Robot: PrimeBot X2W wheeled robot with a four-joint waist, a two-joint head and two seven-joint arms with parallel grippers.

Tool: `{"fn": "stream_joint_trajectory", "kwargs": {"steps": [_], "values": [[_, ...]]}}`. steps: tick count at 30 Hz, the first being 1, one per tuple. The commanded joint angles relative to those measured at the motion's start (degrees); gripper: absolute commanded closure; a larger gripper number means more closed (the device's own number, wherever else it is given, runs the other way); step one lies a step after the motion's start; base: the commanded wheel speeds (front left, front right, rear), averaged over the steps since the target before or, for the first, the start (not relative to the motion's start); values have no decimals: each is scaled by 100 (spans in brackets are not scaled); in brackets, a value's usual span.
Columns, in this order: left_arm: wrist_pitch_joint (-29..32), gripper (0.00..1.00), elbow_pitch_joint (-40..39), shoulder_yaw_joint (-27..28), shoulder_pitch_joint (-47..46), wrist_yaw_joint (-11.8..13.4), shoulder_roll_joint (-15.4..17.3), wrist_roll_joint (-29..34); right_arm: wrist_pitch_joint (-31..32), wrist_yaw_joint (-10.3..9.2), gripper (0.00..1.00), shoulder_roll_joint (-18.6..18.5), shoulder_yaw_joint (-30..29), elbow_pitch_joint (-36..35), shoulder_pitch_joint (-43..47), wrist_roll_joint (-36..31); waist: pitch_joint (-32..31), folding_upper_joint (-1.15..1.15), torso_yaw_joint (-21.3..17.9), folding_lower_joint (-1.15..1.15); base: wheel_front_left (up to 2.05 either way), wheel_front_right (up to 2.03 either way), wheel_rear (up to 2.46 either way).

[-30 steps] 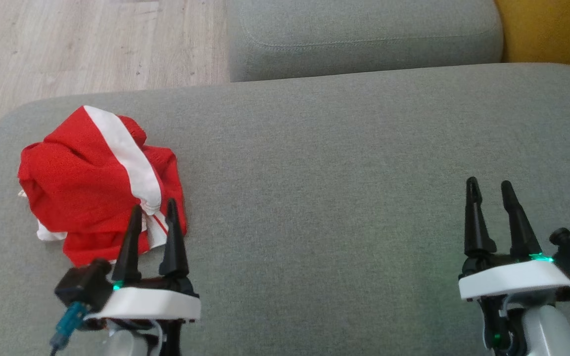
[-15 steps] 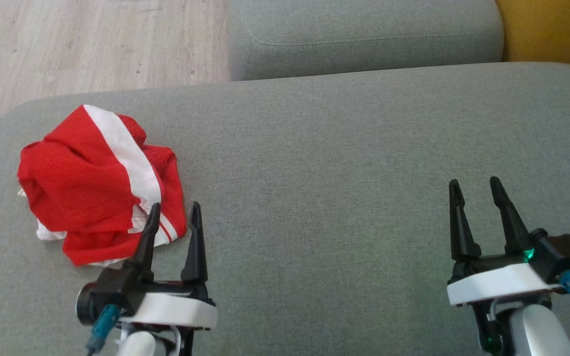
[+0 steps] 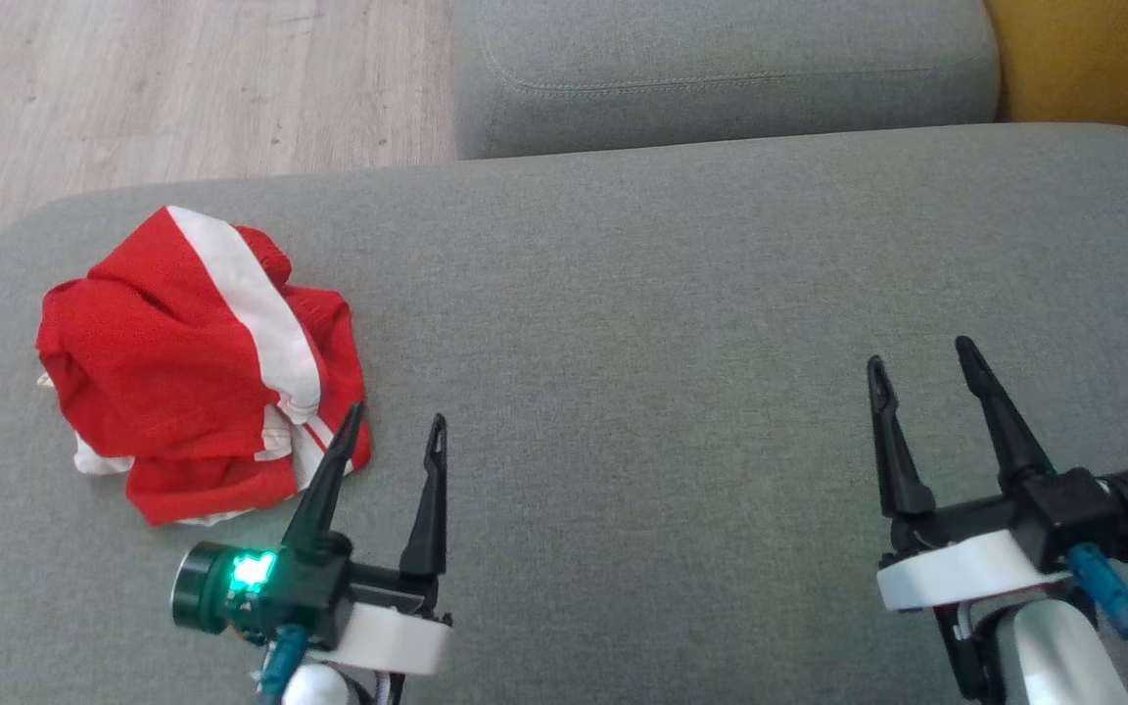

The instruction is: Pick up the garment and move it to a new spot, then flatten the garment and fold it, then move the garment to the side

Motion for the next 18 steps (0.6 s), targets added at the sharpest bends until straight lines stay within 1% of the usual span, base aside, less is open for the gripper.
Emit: {"fn": "stream_joint_trajectory", "kwargs": {"steps": [1,7,10,13,18], "values": [[-85,0,-176,107,-324,63,87,169,-89,35,0,-59,157,-243,-264,-172,-5,0,0,0,0,0,0],[-187,0,-123,-169,-381,238,204,679,-190,40,0,-65,225,-360,-270,-565,-18,0,-4,0,0,0,0],[-238,0,-99,-210,-373,260,160,683,-241,42,0,-68,257,-429,-247,-614,-18,0,0,0,0,0,0],[-280,0,-126,-65,-320,172,32,436,-282,44,0,-71,220,-420,-209,-343,-17,0,5,0,0,0,0],[-280,0,-110,307,-176,-54,-175,-108,-282,44,0,-71,67,-204,-151,618,-25,0,16,0,0,0,0]]}}
